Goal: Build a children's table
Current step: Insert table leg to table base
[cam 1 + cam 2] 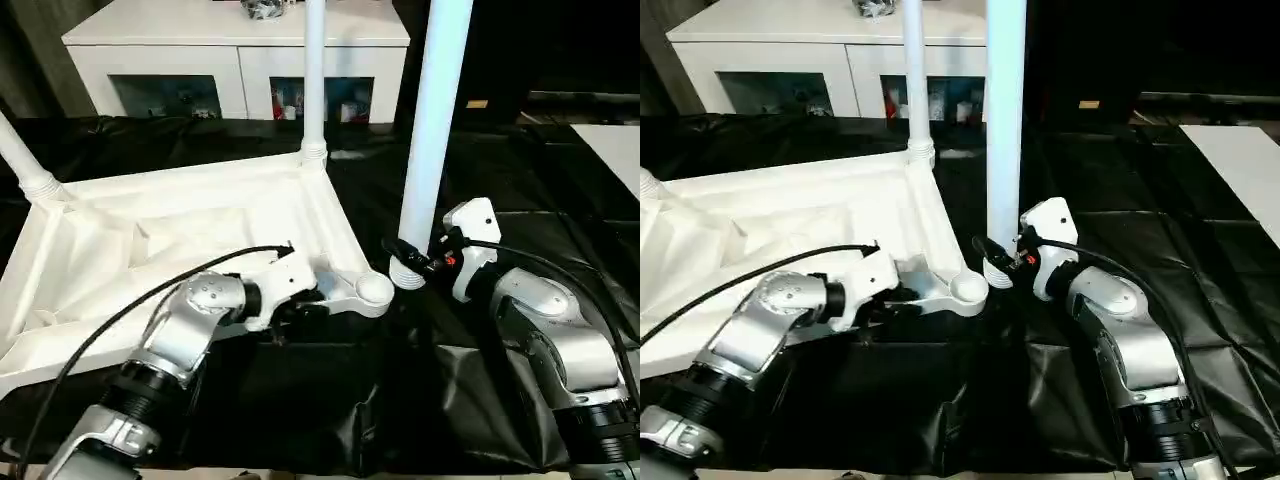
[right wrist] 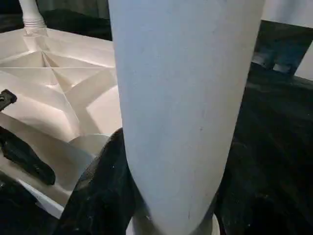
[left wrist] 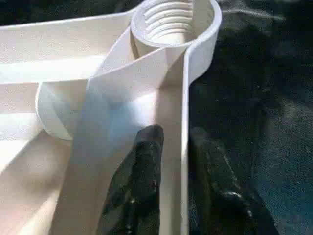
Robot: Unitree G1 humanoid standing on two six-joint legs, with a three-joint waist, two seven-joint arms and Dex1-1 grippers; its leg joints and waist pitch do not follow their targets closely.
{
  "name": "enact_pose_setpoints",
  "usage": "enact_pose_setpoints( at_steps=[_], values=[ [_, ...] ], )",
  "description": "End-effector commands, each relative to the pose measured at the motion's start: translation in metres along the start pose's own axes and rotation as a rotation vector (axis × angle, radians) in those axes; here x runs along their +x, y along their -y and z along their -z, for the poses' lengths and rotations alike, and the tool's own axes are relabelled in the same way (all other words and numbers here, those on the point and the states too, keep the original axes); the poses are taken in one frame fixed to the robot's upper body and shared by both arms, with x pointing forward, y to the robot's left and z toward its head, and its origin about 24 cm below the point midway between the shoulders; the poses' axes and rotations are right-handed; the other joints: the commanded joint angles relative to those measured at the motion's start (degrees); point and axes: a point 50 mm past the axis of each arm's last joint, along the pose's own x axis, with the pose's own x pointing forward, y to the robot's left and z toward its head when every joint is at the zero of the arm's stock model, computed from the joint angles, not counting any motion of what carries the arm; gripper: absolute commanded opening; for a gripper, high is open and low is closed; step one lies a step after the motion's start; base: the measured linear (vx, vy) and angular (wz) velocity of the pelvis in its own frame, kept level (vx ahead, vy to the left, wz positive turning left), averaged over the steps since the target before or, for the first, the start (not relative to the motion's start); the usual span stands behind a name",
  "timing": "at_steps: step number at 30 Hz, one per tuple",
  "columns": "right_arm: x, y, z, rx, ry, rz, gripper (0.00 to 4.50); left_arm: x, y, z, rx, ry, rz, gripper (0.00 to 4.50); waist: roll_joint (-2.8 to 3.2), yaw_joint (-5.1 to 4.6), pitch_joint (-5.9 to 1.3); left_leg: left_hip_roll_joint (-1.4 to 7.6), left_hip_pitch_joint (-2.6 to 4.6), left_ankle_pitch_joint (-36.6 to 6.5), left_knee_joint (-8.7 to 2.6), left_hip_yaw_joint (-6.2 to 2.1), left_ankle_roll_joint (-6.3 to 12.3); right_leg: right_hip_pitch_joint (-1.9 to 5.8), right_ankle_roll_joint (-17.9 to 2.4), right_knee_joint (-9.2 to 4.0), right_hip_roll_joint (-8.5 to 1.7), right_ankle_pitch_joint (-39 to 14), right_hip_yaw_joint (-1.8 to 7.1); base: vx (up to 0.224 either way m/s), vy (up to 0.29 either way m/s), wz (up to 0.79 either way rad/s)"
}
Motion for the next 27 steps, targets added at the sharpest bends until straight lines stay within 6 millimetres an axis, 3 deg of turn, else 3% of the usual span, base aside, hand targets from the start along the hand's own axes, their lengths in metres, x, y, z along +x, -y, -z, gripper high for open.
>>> enact_pose_setpoints(
  at_steps=[1,5,18,19,20,23,25,26,27],
  values=[
    [-0.001,0.001,-0.005,-0.010,0.018,-0.003,1.86,-0.006,-0.001,0.006,-0.014,-0.035,0.001,1.03,-0.69,0.20,-3.16,3.16,0.39,-5.31,-4.04,-1.09,3.69,2.63,-13.90,-4.07,-4.72,-0.69,2.78,0.000,0.000,0.00],
    [0.000,0.001,-0.006,-0.017,0.016,-0.011,1.86,-0.008,-0.001,0.011,-0.023,-0.054,0.013,1.03,-0.68,0.14,-3.12,3.09,0.36,-5.33,-4.07,-1.08,3.69,2.64,-14.03,-4.05,-4.69,-0.43,2.76,0.000,0.000,0.00],
    [0.012,-0.010,-0.013,0.161,0.025,-0.121,1.86,-0.006,0.011,0.017,-0.033,-0.080,0.124,0.05,-0.63,0.03,-3.23,3.23,0.50,-4.42,-4.11,-1.12,3.76,2.59,-14.48,-3.84,-4.73,0.25,2.78,0.000,0.000,0.00],
    [0.014,-0.011,-0.011,0.184,-0.015,-0.157,1.86,-0.005,0.013,0.015,-0.018,-0.083,0.131,0.05,-1.18,-0.10,-3.25,3.20,0.47,-3.93,-4.05,-0.99,3.93,2.65,-14.57,-3.76,-4.60,1.20,2.77,0.000,0.000,0.00],
    [0.015,-0.012,-0.010,0.189,-0.025,-0.168,1.86,-0.005,0.013,0.014,-0.012,-0.084,0.130,0.05,-0.87,0.08,-3.37,3.19,0.47,-3.08,-3.98,-1.06,4.15,2.69,-14.79,-3.55,-4.67,2.28,2.75,0.000,0.000,0.00],
    [0.018,-0.015,-0.007,0.231,-0.066,-0.221,1.86,-0.005,0.015,0.012,0.003,-0.077,0.134,0.00,-1.01,0.11,-3.31,3.23,0.48,-2.79,-3.97,-0.96,4.44,2.65,-15.19,-3.53,-4.74,3.27,2.73,0.000,0.000,0.00],
    [0.020,-0.015,-0.004,0.229,-0.093,-0.229,1.86,-0.004,0.015,0.011,0.003,-0.079,0.135,0.00,-1.54,0.17,-3.29,3.17,0.44,-3.04,-3.96,-0.89,4.33,2.73,-15.16,-3.53,-4.79,2.55,2.74,0.000,0.000,0.00],
    [0.021,-0.015,-0.001,0.237,-0.120,-0.236,1.86,-0.004,0.015,0.011,0.003,-0.080,0.131,0.00,-1.46,0.19,-3.21,3.19,0.49,-3.16,-4.01,-0.88,4.12,2.64,-15.08,-3.62,-4.78,1.58,2.72,0.000,0.000,0.00],
    [0.022,-0.015,0.003,0.237,-0.153,-0.239,1.86,-0.004,0.015,0.011,0.001,-0.080,0.127,0.00,-1.88,0.15,-3.18,3.25,0.54,-3.35,-4.06,-0.82,3.81,2.61,-14.84,-3.73,-4.75,0.82,2.70,0.000,0.000,0.00]
  ],
)
